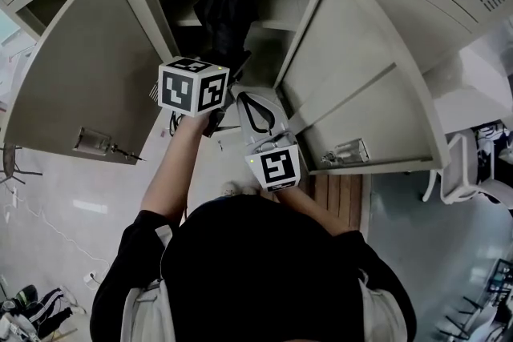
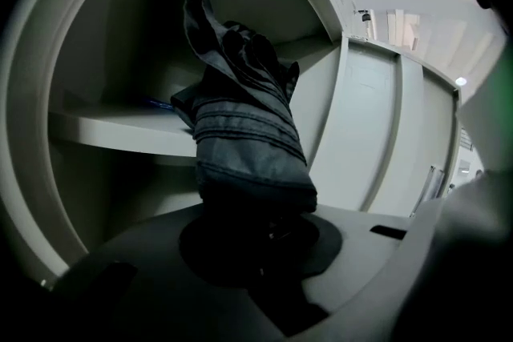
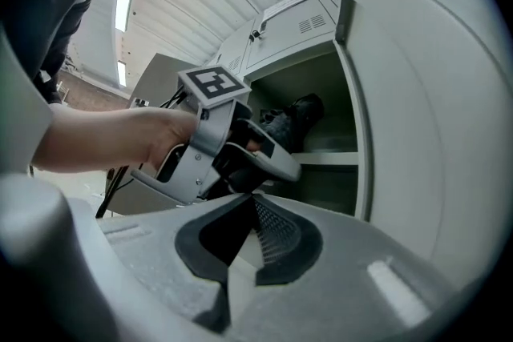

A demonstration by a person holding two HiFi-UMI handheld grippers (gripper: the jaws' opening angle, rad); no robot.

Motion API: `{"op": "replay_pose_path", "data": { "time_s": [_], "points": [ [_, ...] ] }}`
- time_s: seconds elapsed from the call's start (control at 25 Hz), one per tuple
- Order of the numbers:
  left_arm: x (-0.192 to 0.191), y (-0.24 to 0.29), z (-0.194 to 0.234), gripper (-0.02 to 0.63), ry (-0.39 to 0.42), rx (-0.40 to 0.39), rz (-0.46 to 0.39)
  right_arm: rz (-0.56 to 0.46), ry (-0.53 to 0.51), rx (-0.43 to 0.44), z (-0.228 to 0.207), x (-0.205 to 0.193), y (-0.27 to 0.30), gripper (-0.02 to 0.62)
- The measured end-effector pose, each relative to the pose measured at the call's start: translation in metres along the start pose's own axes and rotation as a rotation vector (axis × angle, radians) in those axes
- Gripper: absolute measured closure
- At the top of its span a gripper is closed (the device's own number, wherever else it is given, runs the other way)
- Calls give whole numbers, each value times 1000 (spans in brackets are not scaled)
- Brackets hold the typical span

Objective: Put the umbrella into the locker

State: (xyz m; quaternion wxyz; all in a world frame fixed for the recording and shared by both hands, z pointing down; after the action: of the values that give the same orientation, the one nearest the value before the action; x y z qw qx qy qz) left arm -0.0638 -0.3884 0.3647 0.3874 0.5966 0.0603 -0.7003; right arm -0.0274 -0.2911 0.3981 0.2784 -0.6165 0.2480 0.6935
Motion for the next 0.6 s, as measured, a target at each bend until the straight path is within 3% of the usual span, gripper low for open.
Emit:
{"op": "replay_pose_path", "data": {
  "time_s": [0.6],
  "points": [
    [13, 13, 11, 541, -108, -81, 20, -60, -25, 25, 4, 12, 35, 592]
  ]
}}
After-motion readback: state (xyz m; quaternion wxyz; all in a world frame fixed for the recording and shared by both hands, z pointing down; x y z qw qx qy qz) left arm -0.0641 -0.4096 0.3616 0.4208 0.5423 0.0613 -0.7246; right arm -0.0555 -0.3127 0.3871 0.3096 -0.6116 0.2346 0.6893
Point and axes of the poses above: the fingertips, and each gripper's own axes: y forward along the fingers, z to its left, x out of its top, the point moved 3 cm from there along -y, backward along the fingers, and after that the axes turned 1 degree about z, right-handed, at the moved point
